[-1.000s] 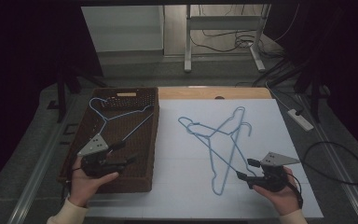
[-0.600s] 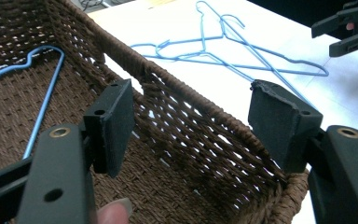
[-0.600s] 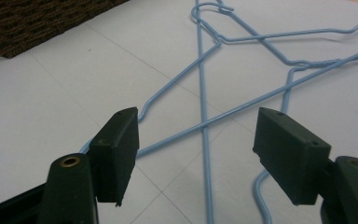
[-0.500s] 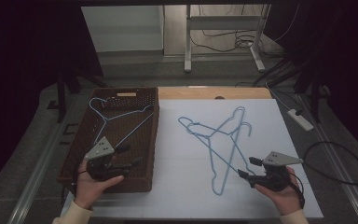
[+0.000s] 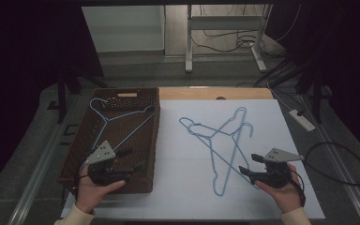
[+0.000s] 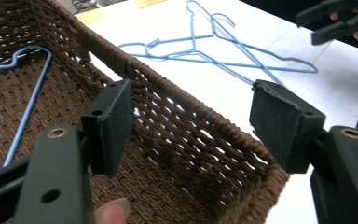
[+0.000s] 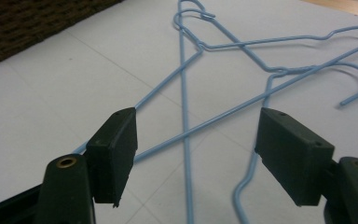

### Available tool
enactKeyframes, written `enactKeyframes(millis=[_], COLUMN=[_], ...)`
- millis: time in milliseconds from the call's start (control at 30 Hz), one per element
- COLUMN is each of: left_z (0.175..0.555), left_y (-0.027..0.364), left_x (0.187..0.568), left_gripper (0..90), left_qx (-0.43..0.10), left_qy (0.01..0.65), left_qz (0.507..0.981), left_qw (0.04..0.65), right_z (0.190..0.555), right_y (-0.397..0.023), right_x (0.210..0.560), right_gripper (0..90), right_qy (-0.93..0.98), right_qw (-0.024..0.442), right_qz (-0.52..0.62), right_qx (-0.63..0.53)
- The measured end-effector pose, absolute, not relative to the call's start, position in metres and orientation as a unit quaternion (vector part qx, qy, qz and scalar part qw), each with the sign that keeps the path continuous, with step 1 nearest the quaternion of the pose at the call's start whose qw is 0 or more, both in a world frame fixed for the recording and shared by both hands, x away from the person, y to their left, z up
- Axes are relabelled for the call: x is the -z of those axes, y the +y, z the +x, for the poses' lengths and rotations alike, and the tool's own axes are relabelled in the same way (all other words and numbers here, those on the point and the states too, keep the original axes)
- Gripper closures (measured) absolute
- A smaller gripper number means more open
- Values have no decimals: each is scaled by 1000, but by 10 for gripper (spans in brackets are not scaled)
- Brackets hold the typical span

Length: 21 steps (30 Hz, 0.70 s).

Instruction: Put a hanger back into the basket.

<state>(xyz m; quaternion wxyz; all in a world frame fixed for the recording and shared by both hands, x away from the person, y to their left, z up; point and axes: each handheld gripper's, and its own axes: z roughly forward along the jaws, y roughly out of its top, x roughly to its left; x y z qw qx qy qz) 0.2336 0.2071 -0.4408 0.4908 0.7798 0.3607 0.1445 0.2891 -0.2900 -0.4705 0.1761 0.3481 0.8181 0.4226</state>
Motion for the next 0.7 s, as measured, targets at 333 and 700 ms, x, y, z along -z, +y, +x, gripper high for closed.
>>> enactKeyframes(millis=[333,700], left_z=[232,232], left_y=[209,206], left_x=[441,442], left_gripper=[313,308], left_qx=[-139,-131], left_qy=[361,358], left_qz=[779,781], left_qw=[494,495], right_z=[324,379], right_y=[-273,-228], right_x=[447,434], right_gripper=[303,312], right_qy=[838,874], right_qw=[174,164], right_qz=[338,314], right_qx=[-390,-332])
